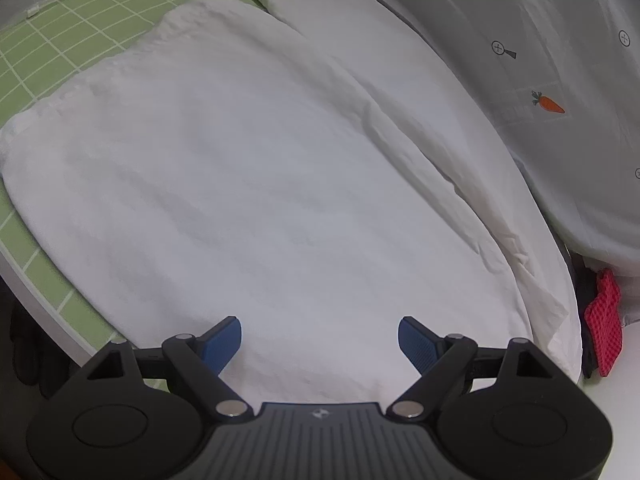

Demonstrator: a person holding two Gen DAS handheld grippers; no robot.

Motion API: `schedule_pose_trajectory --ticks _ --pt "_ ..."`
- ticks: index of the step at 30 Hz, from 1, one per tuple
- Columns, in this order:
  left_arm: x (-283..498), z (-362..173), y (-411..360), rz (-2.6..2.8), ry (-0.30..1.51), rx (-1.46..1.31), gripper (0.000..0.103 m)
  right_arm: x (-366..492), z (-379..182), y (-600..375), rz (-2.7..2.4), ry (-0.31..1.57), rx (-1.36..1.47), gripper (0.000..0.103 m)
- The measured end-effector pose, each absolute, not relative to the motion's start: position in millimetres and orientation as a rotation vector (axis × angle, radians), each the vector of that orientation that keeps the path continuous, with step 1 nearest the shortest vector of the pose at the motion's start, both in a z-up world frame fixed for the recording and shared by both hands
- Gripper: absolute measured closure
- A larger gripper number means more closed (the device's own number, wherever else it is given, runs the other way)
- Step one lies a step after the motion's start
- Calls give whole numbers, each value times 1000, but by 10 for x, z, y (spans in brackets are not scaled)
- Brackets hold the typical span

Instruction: Fold clothes

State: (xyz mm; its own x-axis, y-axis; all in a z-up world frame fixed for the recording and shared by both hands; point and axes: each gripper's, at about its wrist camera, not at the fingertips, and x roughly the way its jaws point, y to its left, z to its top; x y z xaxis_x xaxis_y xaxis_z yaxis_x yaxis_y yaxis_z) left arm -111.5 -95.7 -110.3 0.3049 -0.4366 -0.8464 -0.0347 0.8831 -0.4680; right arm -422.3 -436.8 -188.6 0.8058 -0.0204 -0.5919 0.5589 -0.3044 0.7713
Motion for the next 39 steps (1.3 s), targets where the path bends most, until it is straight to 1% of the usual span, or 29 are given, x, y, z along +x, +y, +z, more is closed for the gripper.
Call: schedule_pose_trajectory --ticks 1,3,4,6,7,8,10,11,12,13,14,17,19,24,31,39 --pt "-1100 -1107 -944 -280 1244 -442 17 -4189 -1933 -4338 -592 412 1863 1" --pt "-1073 -1116 -908 -277 1246 -444 17 -4092 -1946 -4294 -591 425 1889 11" --pt "-1062 -1120 -876 -273 1245 -449 17 -4042 -1947 -4272 -592 432 1896 14" --pt "-1045 -1124 -796 -259 1241 -466 17 -3941 -1920 -4279 -603 443 1895 26" --pt "-1038 -1125 -752 -250 1239 -478 17 -3910 -1900 -4272 -612 429 1903 28" --pt "-1036 -1132 -708 -241 1238 -496 17 -3885 -1900 -4271 -616 397 1929 33" --pt "-1040 -1155 -621 -223 1239 -540 17 -3842 -1914 -4261 -615 316 1998 47" --pt "-1042 -1166 -578 -213 1239 -562 17 -3816 -1923 -4251 -604 272 2033 58" --pt "-1043 -1177 -535 -204 1239 -584 17 -3825 -1904 -4256 -597 240 2052 73" --pt "-1049 -1192 -501 -196 1240 -607 17 -3793 -1868 -4261 -601 232 2044 83" --pt "-1058 -1210 -475 -188 1242 -630 17 -3748 -1829 -4265 -607 231 2031 96" --pt "-1089 -1247 -446 -174 1247 -663 17 -3630 -1727 -4272 -591 179 2023 99" --pt "-1114 -1264 -451 -168 1248 -673 17 -3557 -1657 -4297 -559 137 2028 99" --pt "-1178 -1313 -491 -165 1258 -744 17 -3420 -1560 -4426 -533 120 2021 99" --pt "-1349 -1331 -549 -165 1265 -831 17 -3398 -1534 -4584 -522 143 2031 99" --pt "-1481 -1525 -725 -163 1275 -976 17 -3423 -1439 -4716 -485 181 2045 99"
